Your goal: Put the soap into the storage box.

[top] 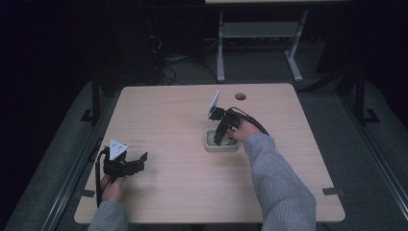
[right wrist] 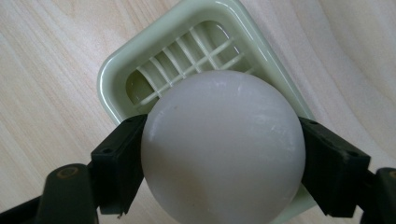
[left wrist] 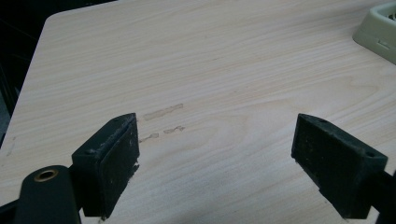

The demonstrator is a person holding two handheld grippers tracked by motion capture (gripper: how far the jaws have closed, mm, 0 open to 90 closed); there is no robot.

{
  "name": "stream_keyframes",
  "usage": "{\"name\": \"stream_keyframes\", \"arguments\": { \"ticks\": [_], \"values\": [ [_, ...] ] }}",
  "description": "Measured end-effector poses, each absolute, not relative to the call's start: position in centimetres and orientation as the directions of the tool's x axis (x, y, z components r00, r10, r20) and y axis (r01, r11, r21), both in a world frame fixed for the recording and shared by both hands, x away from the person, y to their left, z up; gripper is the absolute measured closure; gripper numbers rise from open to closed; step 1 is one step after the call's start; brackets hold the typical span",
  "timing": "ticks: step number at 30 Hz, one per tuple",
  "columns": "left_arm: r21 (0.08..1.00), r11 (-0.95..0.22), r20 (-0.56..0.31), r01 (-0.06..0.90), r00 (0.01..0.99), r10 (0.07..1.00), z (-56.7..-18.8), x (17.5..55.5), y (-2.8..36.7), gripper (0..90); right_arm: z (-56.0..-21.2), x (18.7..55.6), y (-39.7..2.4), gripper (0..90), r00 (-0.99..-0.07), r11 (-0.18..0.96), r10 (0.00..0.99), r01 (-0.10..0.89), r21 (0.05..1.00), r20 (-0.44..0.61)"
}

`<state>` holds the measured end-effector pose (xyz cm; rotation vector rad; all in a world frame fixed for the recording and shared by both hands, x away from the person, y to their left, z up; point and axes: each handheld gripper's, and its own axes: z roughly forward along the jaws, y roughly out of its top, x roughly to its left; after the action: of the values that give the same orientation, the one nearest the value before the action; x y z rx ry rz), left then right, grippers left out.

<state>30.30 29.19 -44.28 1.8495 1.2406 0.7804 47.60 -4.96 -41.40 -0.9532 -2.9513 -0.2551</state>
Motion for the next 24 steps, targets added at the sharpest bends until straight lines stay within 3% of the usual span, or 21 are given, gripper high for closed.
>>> {"name": "stream_keyframes", "arguments": {
  "ticks": [17,24],
  "values": [
    [0.851,-0.237,0.074,0.468,0.34,0.938,-44.2,30.3,29.2,14.8,-41.2,47.4,-5.0,21.9,-0.807,0.796,0.586,0.59,0.139,0.073],
    [0.847,-0.241,0.075,0.473,0.343,0.936,-44.2,30.3,29.1,14.8,-40.1,47.2,-5.6,22.2,-0.803,0.784,0.59,0.595,0.178,0.084]
  ]
}}
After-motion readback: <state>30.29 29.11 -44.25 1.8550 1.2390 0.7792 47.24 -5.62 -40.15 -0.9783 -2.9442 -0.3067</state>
